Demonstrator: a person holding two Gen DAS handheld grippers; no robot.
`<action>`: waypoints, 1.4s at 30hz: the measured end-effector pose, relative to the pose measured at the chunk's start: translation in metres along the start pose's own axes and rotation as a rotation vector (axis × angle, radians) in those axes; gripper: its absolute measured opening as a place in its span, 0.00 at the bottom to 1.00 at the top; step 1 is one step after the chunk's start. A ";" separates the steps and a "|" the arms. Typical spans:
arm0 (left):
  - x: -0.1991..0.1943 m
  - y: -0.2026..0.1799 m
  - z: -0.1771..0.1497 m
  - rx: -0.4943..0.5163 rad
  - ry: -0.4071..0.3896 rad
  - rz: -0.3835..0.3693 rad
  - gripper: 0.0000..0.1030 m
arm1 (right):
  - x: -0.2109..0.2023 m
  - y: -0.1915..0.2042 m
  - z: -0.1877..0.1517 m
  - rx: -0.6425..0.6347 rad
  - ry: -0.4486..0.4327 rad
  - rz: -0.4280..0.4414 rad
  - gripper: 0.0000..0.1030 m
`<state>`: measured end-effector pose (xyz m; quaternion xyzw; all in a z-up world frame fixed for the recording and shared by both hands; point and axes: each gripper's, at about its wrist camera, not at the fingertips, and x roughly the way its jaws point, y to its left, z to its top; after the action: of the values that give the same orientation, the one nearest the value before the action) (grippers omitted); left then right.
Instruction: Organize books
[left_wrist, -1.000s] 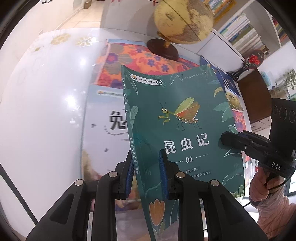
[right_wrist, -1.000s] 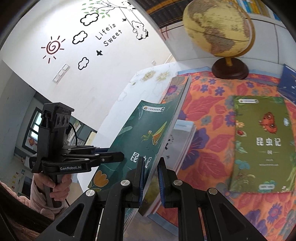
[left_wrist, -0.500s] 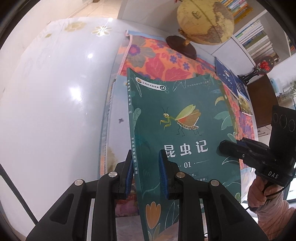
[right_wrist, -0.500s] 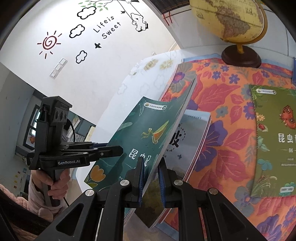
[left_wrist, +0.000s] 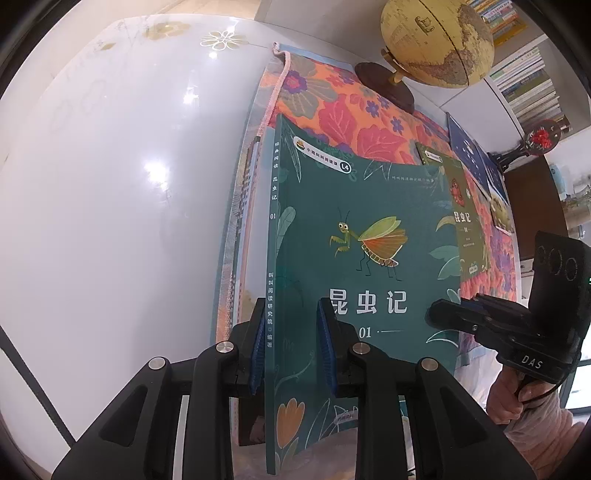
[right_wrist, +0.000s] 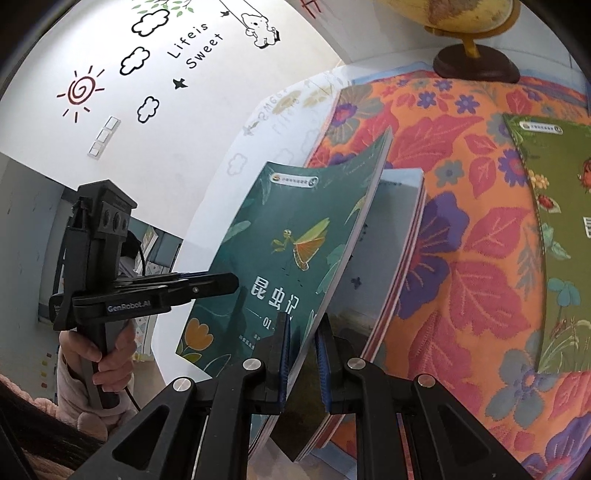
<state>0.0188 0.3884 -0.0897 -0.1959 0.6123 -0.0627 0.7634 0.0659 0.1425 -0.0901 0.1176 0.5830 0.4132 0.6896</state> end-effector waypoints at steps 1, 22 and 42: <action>0.000 0.000 0.000 0.000 0.001 0.001 0.22 | 0.000 0.000 0.001 0.003 0.003 0.000 0.14; -0.003 0.022 0.001 -0.117 -0.005 0.022 0.24 | 0.006 -0.017 -0.005 0.071 0.025 0.019 0.16; -0.025 -0.001 0.009 -0.142 -0.121 0.120 0.24 | -0.015 -0.022 -0.002 0.042 0.018 0.008 0.20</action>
<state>0.0216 0.3977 -0.0651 -0.2158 0.5786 0.0386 0.7856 0.0736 0.1174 -0.0945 0.1308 0.5974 0.4047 0.6799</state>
